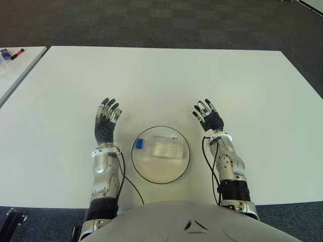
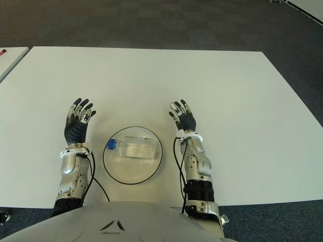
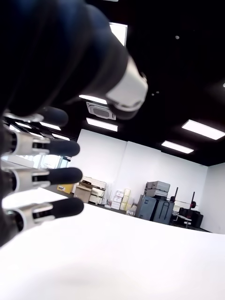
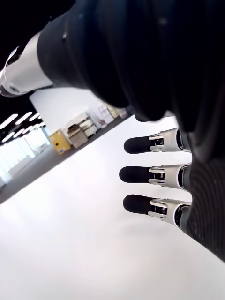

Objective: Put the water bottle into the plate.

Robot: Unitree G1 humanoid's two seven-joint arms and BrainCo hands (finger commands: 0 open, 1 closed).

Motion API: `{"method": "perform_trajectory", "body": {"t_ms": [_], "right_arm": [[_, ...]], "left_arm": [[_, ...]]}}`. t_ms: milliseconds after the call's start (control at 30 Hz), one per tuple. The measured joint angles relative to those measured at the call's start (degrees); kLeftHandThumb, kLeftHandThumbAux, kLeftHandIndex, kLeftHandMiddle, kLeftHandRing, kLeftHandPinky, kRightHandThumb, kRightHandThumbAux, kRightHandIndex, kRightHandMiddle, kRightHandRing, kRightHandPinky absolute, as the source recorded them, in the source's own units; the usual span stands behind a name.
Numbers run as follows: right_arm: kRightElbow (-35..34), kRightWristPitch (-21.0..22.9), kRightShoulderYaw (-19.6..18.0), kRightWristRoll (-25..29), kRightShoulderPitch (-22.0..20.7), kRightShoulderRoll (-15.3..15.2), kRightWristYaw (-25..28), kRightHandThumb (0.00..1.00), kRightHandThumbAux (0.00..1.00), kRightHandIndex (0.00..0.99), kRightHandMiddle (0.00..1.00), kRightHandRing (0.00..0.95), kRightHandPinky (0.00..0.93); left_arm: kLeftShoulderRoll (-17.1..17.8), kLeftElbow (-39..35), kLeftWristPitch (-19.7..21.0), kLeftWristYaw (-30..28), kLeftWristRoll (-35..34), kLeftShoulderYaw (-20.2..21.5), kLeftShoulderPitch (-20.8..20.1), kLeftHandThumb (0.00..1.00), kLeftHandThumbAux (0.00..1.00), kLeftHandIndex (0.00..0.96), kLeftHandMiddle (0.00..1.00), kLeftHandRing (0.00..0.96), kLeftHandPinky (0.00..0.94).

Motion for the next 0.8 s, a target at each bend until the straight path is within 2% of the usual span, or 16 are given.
{"method": "perform_trajectory", "body": {"t_ms": [167,467,533,667,800], "right_arm": [[-1.0,0.6,1.3,-0.6,0.9,0.0,-1.1,0.254,0.816,0.116,0.211,0.227,0.279],[-0.8,1.2,2.2,-0.9,1.2,0.0,-1.3,0.358,0.776,0.176,0.299,0.318,0.36],[0.3,-0.2,2.3,-1.4,1.2,0.0,-0.3,0.386,0.779,0.196,0.313,0.329,0.368],[4.9,-6.6,3.0,-4.0,1.0,-0.1,2.1,0.482,0.783,0.241,0.343,0.352,0.377],[7.9,-11.9,3.6,-7.2,0.7,-0.1,2.6,0.565,0.766,0.267,0.365,0.369,0.386]], "left_arm": [[0.0,0.0,0.0,-0.1,-0.2,0.0,0.0,0.431,0.76,0.154,0.187,0.197,0.243],[0.0,2.2,0.0,-2.4,-3.7,0.9,-0.8,0.374,0.824,0.153,0.191,0.193,0.224],[0.0,3.1,0.0,-3.0,-4.3,1.5,-1.2,0.358,0.838,0.154,0.192,0.195,0.224],[-0.1,4.5,-0.1,-3.5,-4.8,2.1,-2.1,0.336,0.86,0.16,0.2,0.205,0.241],[-0.2,5.0,-0.6,-3.5,-4.6,2.1,-2.2,0.372,0.836,0.169,0.207,0.219,0.266]]}}
